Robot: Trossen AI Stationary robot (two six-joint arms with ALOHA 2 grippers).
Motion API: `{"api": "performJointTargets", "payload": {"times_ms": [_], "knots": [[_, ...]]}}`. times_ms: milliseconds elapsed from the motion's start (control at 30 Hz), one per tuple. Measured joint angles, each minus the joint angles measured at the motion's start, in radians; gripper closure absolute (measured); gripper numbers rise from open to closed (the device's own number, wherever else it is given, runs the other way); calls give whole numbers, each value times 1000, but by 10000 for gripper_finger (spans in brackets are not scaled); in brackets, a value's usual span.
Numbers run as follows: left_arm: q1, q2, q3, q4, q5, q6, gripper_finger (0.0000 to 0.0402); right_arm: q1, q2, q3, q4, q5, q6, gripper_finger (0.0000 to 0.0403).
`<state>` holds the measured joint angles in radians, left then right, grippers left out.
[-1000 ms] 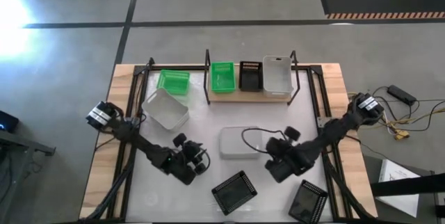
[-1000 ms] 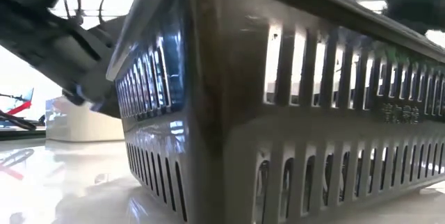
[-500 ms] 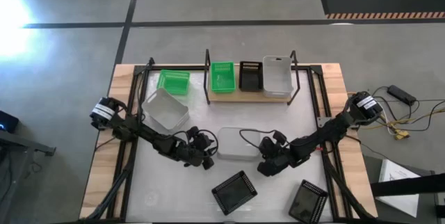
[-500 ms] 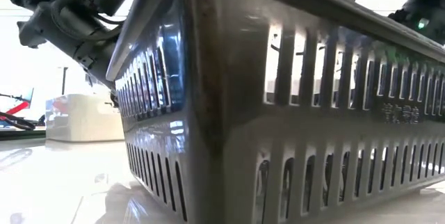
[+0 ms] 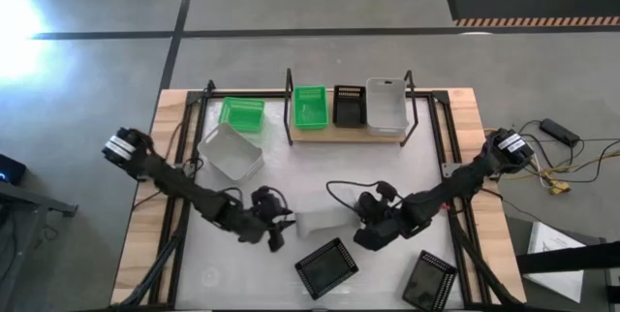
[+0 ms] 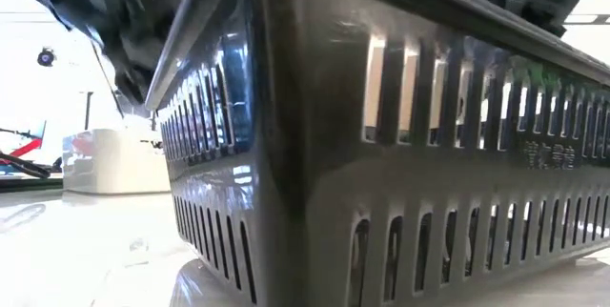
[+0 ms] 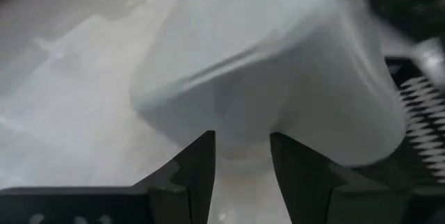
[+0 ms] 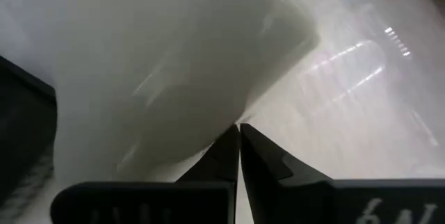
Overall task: Stack baskets on shelf by color
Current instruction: Adjust the bottom gray bin
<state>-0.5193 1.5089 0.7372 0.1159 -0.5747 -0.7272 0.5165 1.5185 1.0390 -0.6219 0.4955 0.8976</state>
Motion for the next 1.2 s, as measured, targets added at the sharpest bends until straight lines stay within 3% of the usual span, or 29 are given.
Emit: {"api": "performJointTargets", "payload": {"times_ms": [233, 500, 633, 833, 1200], "knots": [[-65, -120, -3, -10, -3, 0, 275, -32, 2, 41, 23, 8, -62, 394], [-117, -155, -27, -41, -3, -62, 275, -127, 5, 11, 201, -50, -175, 394], [-135, -164, -27, -144, -55, -157, 275, -191, 5, -4, 279, -62, -210, 394], [-137, -167, -27, -348, -89, -321, 275, -295, 24, -45, 431, -182, -267, 394], [-137, -169, -27, -474, -105, -443, 275, -379, 129, -45, 503, -252, -299, 394]]}}
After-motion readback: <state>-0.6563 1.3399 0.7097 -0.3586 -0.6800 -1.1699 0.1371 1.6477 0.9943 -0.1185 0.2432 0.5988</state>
